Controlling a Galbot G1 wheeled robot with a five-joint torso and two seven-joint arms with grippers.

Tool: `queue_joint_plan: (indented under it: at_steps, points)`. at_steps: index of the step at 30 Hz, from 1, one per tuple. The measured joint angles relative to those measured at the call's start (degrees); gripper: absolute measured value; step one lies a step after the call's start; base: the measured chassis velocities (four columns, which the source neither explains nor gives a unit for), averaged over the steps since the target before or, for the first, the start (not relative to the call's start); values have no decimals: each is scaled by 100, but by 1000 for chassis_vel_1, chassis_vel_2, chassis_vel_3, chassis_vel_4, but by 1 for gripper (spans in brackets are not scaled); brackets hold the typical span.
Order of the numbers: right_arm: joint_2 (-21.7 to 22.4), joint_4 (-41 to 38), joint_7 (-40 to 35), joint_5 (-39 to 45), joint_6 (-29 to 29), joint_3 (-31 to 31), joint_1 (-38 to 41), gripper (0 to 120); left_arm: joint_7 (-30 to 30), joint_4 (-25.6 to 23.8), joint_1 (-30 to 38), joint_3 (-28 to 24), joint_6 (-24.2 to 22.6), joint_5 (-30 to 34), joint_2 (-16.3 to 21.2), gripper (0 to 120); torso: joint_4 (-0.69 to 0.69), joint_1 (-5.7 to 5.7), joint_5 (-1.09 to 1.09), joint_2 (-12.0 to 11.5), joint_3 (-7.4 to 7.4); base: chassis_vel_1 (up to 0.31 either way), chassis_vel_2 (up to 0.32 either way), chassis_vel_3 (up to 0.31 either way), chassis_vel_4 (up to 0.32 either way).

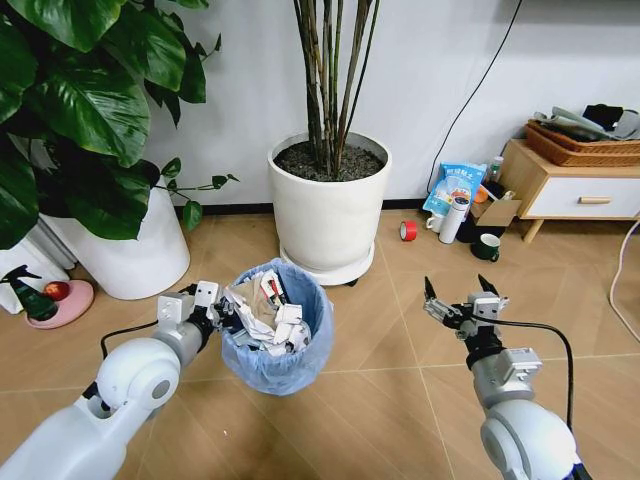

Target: Pick up the trash bin and place the garbage on the floor into it.

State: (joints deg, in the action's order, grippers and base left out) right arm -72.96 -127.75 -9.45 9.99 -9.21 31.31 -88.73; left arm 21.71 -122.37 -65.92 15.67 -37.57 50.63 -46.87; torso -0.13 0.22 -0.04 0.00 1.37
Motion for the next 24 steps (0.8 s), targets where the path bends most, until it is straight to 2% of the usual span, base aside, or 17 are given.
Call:
queue_joint_plan:
  at_steps: [15, 24]
  points:
    - [-25, -73, 16, -137, 106, -34, -193, 100, 34, -43, -30, 41, 26, -10, -9, 0, 0, 0, 0, 0, 0, 3, -2, -3, 2]
    - [-38, -75, 27, -196, 162, -59, -262, 100, 63, -46, -28, 42, 35, -7, -33, 0, 0, 0, 0, 0, 0, 68, -58, -69, 60]
